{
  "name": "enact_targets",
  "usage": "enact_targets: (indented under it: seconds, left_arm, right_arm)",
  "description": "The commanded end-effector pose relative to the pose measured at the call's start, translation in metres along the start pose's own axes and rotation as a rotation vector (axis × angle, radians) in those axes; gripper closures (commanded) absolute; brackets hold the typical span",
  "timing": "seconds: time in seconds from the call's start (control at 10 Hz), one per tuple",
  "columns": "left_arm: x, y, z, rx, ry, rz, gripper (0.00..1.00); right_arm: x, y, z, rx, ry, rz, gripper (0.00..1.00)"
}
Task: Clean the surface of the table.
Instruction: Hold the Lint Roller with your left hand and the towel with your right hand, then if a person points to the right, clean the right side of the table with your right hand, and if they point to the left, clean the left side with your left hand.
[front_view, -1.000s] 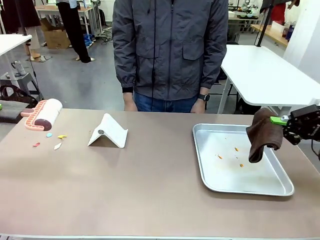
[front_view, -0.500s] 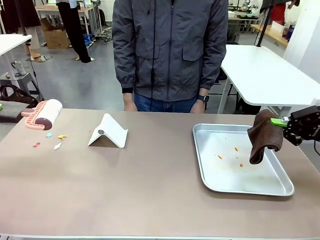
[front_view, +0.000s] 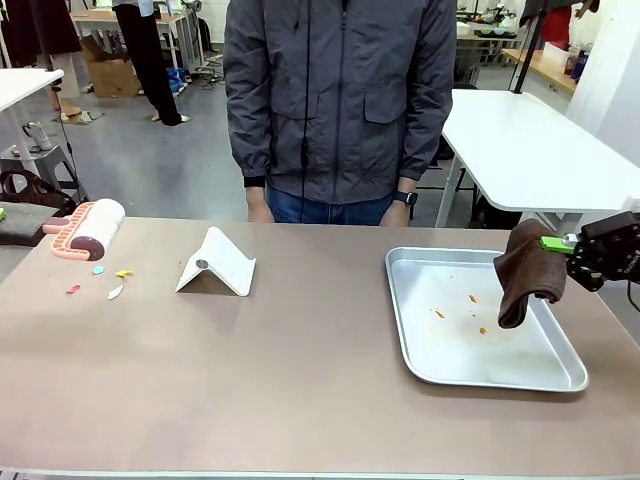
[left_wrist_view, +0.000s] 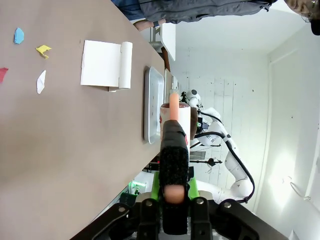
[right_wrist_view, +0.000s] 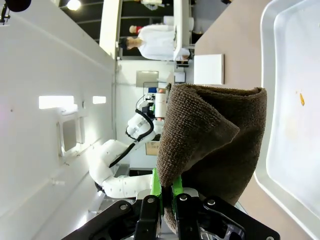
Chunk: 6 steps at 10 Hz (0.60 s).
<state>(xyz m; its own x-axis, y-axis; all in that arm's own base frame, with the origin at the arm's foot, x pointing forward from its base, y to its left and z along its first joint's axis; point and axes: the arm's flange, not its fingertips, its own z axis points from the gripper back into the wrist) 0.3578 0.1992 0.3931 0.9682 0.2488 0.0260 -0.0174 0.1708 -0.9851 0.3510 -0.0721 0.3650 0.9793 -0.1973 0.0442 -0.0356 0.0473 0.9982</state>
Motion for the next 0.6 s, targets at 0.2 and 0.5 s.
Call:
enact_targets:
  seconds: [0.2, 0.5]
  left_arm:
    - [-0.0011, -0.0011, 0.0004, -0.008, 0.006, -0.017, 1.00]
    - [-0.0011, -0.0011, 0.0004, -0.008, 0.006, -0.017, 1.00]
  right_arm:
    - [-0.0008, 0.0025, 0.0004, 0.017, 0.003, 0.001, 1.00]
    - [-0.0008, 0.0025, 0.0004, 0.017, 0.003, 0.001, 1.00]
